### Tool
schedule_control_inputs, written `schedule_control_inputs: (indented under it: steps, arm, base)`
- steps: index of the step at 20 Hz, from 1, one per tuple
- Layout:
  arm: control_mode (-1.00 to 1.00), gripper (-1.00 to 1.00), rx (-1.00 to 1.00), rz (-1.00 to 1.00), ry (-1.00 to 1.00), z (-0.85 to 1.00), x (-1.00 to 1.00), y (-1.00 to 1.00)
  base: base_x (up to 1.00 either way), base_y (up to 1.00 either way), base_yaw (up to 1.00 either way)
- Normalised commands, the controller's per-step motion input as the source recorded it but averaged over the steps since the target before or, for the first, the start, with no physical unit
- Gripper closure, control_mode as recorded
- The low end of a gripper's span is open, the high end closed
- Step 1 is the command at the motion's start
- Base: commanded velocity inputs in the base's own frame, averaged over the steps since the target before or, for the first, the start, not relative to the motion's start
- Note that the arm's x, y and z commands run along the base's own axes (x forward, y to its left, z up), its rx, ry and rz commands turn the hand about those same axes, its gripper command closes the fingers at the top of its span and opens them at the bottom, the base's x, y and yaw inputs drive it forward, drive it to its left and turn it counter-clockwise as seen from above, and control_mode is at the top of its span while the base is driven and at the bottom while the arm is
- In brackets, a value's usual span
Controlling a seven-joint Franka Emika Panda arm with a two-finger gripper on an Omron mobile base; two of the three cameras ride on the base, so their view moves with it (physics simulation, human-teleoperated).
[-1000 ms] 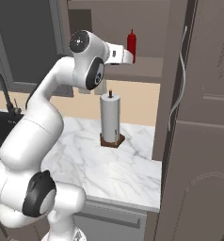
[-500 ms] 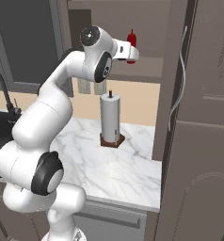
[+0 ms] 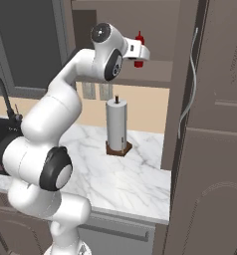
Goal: Take 2 condiments from the cabinet and move them on the counter near the stove.Make sure the condiments are lined up with each other, next to each other.
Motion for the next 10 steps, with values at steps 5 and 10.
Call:
schedule_control_inputs:
  steps: [5, 10]
  arm:
    - [-1.0, -1.0, 0.0, 0.0, -0.02, 0.0, 0.09, 0.0]
    - [-1.0, -1.0, 0.0, 0.0, -0.01, 0.0, 0.17, 0.0]
  base:
    - [0.0, 0.0, 0.0]
    - [0.0, 0.0, 0.0]
